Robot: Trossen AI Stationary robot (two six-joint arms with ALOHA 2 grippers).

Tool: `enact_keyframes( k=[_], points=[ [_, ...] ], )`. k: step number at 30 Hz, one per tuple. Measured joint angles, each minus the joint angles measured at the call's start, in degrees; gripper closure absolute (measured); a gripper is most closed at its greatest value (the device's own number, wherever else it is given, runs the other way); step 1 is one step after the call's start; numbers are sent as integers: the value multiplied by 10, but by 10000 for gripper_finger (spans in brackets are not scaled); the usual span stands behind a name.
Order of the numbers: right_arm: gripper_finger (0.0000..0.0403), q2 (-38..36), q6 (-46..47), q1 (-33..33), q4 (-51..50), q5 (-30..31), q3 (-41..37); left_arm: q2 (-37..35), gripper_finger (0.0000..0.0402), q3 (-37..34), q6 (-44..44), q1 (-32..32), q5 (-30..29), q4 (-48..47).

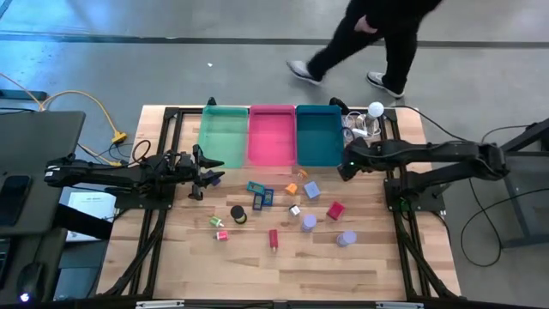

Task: Pick & Place Office items
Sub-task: Put the pink hourglass into the blue bin

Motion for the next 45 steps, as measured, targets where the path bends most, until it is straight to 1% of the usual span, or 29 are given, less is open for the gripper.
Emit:
enact_keyframes(
  k=[7, 10, 15, 18, 27, 29, 34, 37, 40, 45],
  points=[
    [93, 41, -18, -20, 0, -10, 0, 0, 243, 0, 0, 0, 0, 0],
    [101, 52, -23, -30, 1, -10, 0, 0, 243, 0, 0, 0, 0, 0],
    [125, 61, -46, -44, 17, -14, 0, 0, 243, 0, 0, 0, 0, 0],
    [142, 61, -51, -52, 25, -29, 0, 0, 243, 0, 0, 0, 0, 0],
    [205, 61, -66, -52, 26, -40, 0, 0, 243, 0, 0, 0, 0, -2],
    [206, 61, -69, -52, 25, -39, 0, 0, 243, 0, 0, 0, 0, -3],
    [199, 61, -123, -51, 13, -38, 0, 0, 243, 0, 0, 0, 0, -3],
    [193, 60, -118, -51, 4, -38, -3, 0, 243, 0, 0, 0, 0, -3],
    [209, 60, -110, -46, -12, -38, -3, 0, 243, 0, 0, 0, 0, -3],
    [209, 53, -111, -27, -26, -41, -3, 0, 243, 0, -1, 0, 0, -3]
  ],
)
